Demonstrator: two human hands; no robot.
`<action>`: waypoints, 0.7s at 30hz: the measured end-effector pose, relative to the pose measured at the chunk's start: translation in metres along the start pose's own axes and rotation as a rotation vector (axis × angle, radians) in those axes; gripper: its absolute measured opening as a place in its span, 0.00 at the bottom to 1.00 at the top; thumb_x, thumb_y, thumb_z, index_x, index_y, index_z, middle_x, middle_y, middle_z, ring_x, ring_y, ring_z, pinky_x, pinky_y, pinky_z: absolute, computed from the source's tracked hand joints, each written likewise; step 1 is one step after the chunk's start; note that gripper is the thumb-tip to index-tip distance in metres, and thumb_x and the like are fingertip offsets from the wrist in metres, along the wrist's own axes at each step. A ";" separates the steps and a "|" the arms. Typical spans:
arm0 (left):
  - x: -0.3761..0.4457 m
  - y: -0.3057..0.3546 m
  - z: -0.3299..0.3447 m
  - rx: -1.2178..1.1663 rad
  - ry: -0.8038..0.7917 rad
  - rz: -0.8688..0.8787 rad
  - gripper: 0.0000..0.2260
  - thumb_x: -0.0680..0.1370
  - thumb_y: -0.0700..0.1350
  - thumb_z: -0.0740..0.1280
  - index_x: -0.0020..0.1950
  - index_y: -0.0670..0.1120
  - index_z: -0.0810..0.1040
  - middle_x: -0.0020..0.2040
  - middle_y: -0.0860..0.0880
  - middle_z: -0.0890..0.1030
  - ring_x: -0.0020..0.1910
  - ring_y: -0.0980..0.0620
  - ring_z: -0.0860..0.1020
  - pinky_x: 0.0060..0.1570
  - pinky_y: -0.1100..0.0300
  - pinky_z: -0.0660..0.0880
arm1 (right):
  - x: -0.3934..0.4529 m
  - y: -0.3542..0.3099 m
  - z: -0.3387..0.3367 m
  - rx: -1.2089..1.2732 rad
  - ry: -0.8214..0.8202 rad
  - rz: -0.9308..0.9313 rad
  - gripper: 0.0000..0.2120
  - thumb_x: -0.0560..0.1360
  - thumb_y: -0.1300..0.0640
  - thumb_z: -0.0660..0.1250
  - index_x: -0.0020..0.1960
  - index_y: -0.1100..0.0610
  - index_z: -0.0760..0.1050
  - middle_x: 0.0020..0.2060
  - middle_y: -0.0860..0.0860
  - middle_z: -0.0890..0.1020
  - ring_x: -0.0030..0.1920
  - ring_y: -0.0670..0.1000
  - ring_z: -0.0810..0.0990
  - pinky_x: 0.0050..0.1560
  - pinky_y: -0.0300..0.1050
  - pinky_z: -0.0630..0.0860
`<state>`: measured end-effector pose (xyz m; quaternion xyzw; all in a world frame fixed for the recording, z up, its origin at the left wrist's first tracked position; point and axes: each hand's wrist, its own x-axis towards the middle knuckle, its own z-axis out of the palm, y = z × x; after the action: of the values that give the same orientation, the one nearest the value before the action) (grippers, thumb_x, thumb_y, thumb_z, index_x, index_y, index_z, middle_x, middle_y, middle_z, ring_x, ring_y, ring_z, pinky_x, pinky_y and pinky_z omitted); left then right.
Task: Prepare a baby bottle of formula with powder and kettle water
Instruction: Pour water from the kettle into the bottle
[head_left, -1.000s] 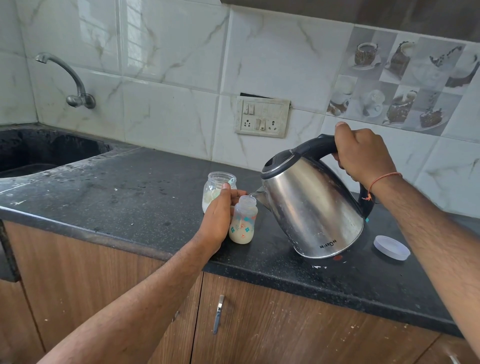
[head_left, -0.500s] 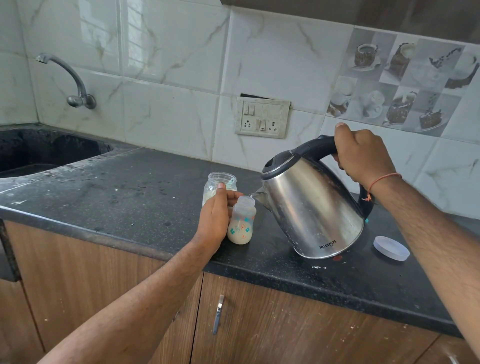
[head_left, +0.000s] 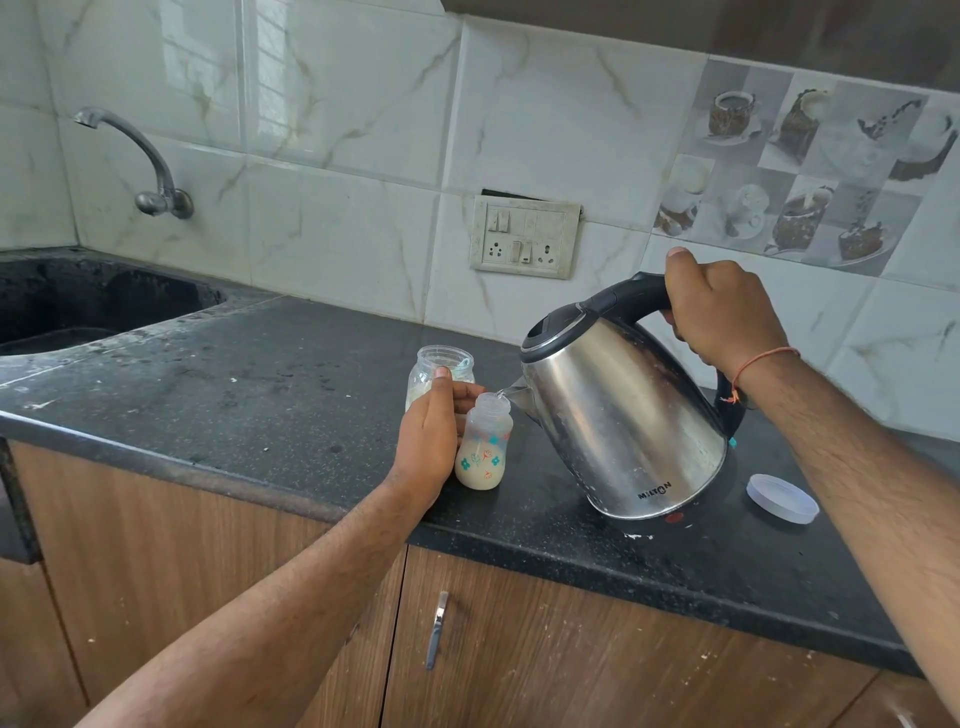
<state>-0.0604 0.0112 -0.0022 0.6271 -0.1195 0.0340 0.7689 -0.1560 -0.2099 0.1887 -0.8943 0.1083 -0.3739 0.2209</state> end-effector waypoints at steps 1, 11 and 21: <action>0.000 0.000 0.000 0.002 0.002 -0.001 0.29 0.91 0.59 0.49 0.54 0.46 0.87 0.51 0.46 0.90 0.54 0.43 0.88 0.54 0.50 0.82 | 0.001 0.000 0.000 -0.006 -0.001 -0.003 0.27 0.83 0.45 0.55 0.34 0.60 0.76 0.32 0.59 0.82 0.36 0.62 0.78 0.41 0.52 0.72; 0.000 0.001 0.000 -0.018 -0.001 -0.020 0.29 0.91 0.58 0.49 0.56 0.44 0.86 0.50 0.46 0.91 0.50 0.49 0.87 0.42 0.61 0.78 | -0.001 -0.004 -0.001 0.009 -0.004 0.028 0.29 0.83 0.45 0.55 0.36 0.63 0.78 0.33 0.61 0.83 0.38 0.64 0.78 0.48 0.57 0.78; -0.001 0.002 0.000 -0.020 0.009 -0.021 0.28 0.91 0.58 0.49 0.54 0.46 0.86 0.51 0.47 0.90 0.52 0.47 0.88 0.45 0.59 0.79 | -0.003 -0.007 -0.002 0.001 -0.007 0.024 0.29 0.84 0.45 0.55 0.38 0.65 0.80 0.36 0.63 0.84 0.38 0.63 0.78 0.48 0.57 0.78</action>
<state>-0.0618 0.0118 -0.0006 0.6206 -0.1099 0.0274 0.7759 -0.1593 -0.2035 0.1907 -0.8940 0.1182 -0.3683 0.2263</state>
